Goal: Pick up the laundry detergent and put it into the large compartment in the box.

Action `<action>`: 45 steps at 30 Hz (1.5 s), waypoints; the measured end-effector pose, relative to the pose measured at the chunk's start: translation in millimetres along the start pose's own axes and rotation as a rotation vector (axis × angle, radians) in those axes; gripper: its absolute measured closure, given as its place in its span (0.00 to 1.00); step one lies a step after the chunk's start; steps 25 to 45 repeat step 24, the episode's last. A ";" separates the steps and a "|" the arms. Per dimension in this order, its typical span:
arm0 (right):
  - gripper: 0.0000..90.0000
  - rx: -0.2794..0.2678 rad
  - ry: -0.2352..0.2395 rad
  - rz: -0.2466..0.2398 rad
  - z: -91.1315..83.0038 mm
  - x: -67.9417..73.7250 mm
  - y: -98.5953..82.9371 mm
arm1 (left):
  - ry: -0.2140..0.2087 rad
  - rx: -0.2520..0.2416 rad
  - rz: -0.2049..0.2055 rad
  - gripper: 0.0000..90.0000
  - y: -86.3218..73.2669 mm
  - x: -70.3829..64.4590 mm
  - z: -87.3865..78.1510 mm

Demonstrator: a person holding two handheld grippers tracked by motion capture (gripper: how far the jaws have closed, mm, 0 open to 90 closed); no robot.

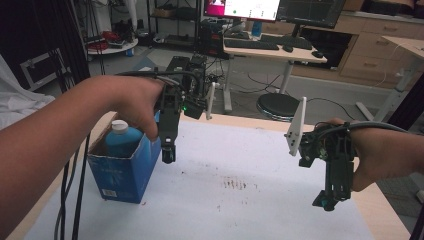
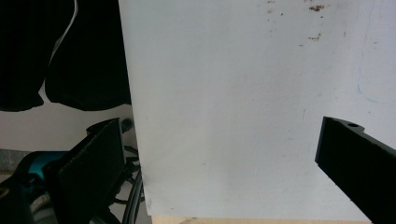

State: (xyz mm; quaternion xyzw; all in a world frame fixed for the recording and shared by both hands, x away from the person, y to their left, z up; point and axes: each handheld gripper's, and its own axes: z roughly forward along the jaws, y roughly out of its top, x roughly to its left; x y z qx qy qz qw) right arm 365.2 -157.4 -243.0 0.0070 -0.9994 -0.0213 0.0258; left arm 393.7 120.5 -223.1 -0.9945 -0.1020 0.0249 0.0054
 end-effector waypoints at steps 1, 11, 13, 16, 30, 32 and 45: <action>0.01 -0.004 -0.001 0.002 0.0 0.1 -0.2 | 0.003 -0.001 0.002 0.02 0.2 0.1 0.3; 0.01 0.003 0.004 -0.001 0.9 -0.2 0.4 | 0.000 0.001 0.004 0.02 1.9 2.3 3.6; 0.01 0.003 0.002 -0.003 1.1 -0.7 0.6 | -0.003 -0.002 0.003 0.02 2.6 2.3 3.5; 0.01 0.003 0.003 -0.006 1.6 -1.5 0.9 | -0.004 0.001 0.008 0.02 3.3 3.0 3.8; 0.01 0.003 0.005 0.001 2.8 -1.8 2.1 | 0.001 0.001 0.000 0.02 1.7 3.7 4.0; 0.01 0.003 0.005 0.001 2.8 -1.8 2.1 | 0.001 0.001 0.000 0.02 1.7 3.7 4.0; 0.01 0.003 0.005 0.001 2.8 -1.8 2.1 | 0.001 0.001 0.000 0.02 1.7 3.7 4.0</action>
